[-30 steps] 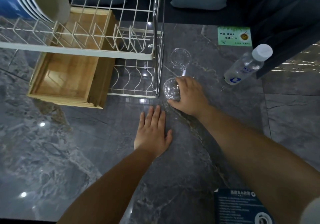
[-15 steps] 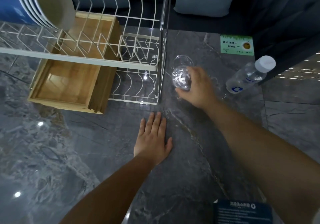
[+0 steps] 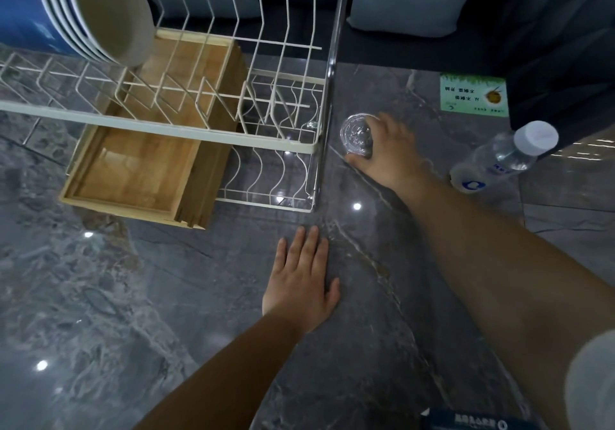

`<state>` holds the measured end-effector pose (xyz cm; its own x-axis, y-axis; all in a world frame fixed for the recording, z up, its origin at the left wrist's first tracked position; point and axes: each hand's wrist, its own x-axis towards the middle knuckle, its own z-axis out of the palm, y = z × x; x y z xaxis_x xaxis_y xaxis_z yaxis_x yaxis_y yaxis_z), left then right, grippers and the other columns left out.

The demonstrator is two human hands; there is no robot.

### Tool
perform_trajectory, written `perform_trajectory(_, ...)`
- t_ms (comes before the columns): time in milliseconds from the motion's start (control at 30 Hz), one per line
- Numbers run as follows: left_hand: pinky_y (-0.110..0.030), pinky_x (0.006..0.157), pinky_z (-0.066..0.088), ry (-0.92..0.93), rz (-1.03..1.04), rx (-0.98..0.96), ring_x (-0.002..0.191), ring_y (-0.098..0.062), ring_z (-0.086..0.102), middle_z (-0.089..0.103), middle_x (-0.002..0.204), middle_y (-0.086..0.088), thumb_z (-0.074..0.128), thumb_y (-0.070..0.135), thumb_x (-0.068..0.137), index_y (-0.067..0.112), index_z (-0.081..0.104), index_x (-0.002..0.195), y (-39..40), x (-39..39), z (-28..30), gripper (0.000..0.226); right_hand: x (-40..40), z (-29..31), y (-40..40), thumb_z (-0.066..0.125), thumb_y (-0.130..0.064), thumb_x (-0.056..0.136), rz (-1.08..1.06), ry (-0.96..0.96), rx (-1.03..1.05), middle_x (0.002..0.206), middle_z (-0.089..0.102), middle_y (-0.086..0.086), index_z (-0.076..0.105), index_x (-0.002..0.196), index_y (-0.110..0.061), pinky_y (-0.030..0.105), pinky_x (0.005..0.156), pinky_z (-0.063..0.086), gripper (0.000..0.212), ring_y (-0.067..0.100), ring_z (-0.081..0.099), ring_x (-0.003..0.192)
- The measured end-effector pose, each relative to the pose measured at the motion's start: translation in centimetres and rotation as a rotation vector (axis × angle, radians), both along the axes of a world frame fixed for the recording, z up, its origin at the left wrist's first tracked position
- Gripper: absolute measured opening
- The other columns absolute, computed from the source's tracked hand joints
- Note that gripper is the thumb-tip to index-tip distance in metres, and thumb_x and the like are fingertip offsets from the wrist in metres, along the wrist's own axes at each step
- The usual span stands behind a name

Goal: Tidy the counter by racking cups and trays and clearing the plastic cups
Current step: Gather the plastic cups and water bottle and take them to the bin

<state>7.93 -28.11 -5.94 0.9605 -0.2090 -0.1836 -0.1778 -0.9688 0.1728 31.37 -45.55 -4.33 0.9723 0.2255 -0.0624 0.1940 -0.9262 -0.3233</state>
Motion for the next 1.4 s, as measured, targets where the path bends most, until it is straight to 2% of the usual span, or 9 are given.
perform_trajectory(100,-0.05,0.118,0.004,0.003,0.003,0.002,0.149,-0.028,0.009,0.023,0.16,-0.013,0.034,0.054,0.093,0.008,0.029,0.149,0.0,0.0,0.0,0.072,0.3,-0.2,-0.1,0.064,-0.064,0.077,-0.015,0.0,-0.02,0.155,0.033,0.016,0.035,0.144,-0.023,0.055,0.113,0.028,0.084,0.042,0.034,0.138)
perform_trajectory(233,-0.05,0.119,0.003,0.007,0.001,0.005,0.149,-0.027,0.007,0.022,0.16,-0.013,0.032,0.054,0.094,0.009,0.028,0.149,0.0,0.0,0.0,0.072,0.6,0.0,-0.5,0.061,-0.067,0.075,-0.022,-0.035,-0.046,0.14,0.049,0.009,0.042,0.139,-0.021,0.049,0.103,0.035,0.081,0.035,0.043,0.125)
perform_trajectory(367,-0.052,0.12,0.008,-0.001,0.0,0.005,0.149,-0.029,0.011,0.024,0.159,-0.013,0.033,0.054,0.094,0.008,0.03,0.149,0.0,-0.1,0.0,0.072,0.1,0.0,-0.5,0.058,-0.068,0.074,-0.041,-0.061,-0.077,0.129,0.053,0.012,0.045,0.134,-0.023,0.047,0.097,0.037,0.076,0.035,0.045,0.117)
perform_trajectory(633,-0.053,0.12,0.011,-0.009,0.012,-0.008,0.149,-0.03,0.012,0.025,0.159,-0.014,0.032,0.053,0.093,0.008,0.029,0.149,0.0,0.0,-0.2,0.072,-2.4,0.0,-0.4,0.068,-0.061,0.069,-0.09,-0.074,-0.043,0.118,0.054,0.014,0.053,0.129,-0.021,0.043,0.094,0.038,0.074,0.036,0.049,0.11)
perform_trajectory(867,-0.052,0.12,0.01,-0.034,0.008,0.002,0.149,-0.029,0.013,0.027,0.158,-0.014,0.034,0.052,0.091,0.01,0.031,0.148,0.0,-0.1,-0.3,0.071,-7.9,2.0,-2.5,0.066,-0.059,0.069,-0.135,-0.034,0.041,0.118,0.056,0.013,0.053,0.127,-0.02,0.046,0.1,0.036,0.071,0.036,0.05,0.113)
perform_trajectory(1067,-0.05,0.121,0.005,0.004,0.009,0.021,0.15,-0.028,0.004,0.018,0.161,-0.013,0.024,0.053,0.094,0.009,0.017,0.152,0.1,0.0,0.0,0.073,-16.0,5.0,-4.8,0.071,-0.055,0.072,-0.21,0.011,0.061,0.115,0.057,0.011,0.056,0.13,-0.022,0.042,0.101,0.038,0.068,0.031,0.053,0.111)
perform_trajectory(1167,-0.05,0.121,0.003,0.044,0.001,0.038,0.15,-0.028,0.001,0.014,0.162,-0.012,0.021,0.053,0.094,0.011,0.016,0.153,0.0,0.0,0.4,0.073,-20.0,6.2,-6.3,0.076,-0.048,0.072,-0.234,0.044,0.087,0.118,0.056,0.012,0.056,0.131,-0.016,0.045,0.102,0.039,0.07,0.032,0.052,0.113)
perform_trajectory(1267,-0.051,0.12,0.005,0.066,0.027,-0.054,0.149,-0.031,0.005,0.016,0.162,-0.013,0.034,0.05,0.094,0.009,0.021,0.152,-0.6,0.3,1.5,0.072,-22.8,7.3,-8.1,0.079,-0.043,0.069,-0.302,0.02,0.1,0.115,0.058,0.011,0.057,0.13,-0.017,0.043,0.1,0.039,0.07,0.031,0.053,0.112)
perform_trajectory(1400,-0.045,0.119,0.013,0.016,-0.052,-0.41,0.147,-0.034,0.018,0.025,0.158,-0.019,0.061,0.036,0.09,0.003,0.024,0.15,-5.1,2.7,4.8,0.077,-24.9,8.3,-11.3,0.08,-0.044,0.071,-0.37,-0.005,0.067,0.118,0.058,0.015,0.058,0.13,-0.012,0.044,0.097,0.041,0.071,0.034,0.055,0.11)
